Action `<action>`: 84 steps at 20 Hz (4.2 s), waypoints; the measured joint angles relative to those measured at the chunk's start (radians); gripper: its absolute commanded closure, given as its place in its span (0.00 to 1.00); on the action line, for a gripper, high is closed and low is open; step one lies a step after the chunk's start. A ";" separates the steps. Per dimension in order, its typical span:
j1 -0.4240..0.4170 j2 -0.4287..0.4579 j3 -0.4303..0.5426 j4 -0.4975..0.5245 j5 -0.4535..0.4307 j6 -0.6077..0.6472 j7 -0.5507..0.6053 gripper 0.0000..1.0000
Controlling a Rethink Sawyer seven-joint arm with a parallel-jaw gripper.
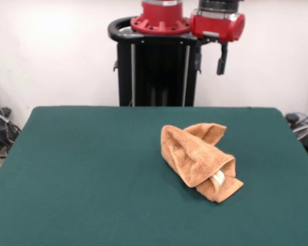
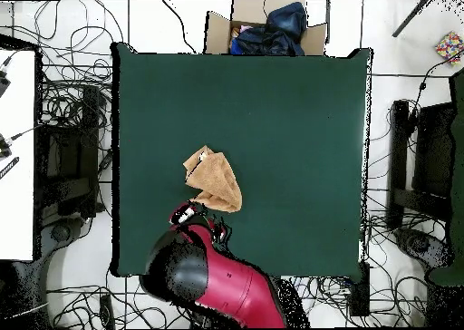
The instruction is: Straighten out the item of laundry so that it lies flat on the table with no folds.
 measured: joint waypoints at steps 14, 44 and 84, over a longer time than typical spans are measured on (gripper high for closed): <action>0.194 0.211 -0.074 -0.020 0.235 0.023 0.404 0.00; 0.616 0.719 -0.265 -0.554 0.345 0.062 0.467 0.00; 0.047 0.493 -0.066 -0.241 0.063 -0.179 0.473 0.00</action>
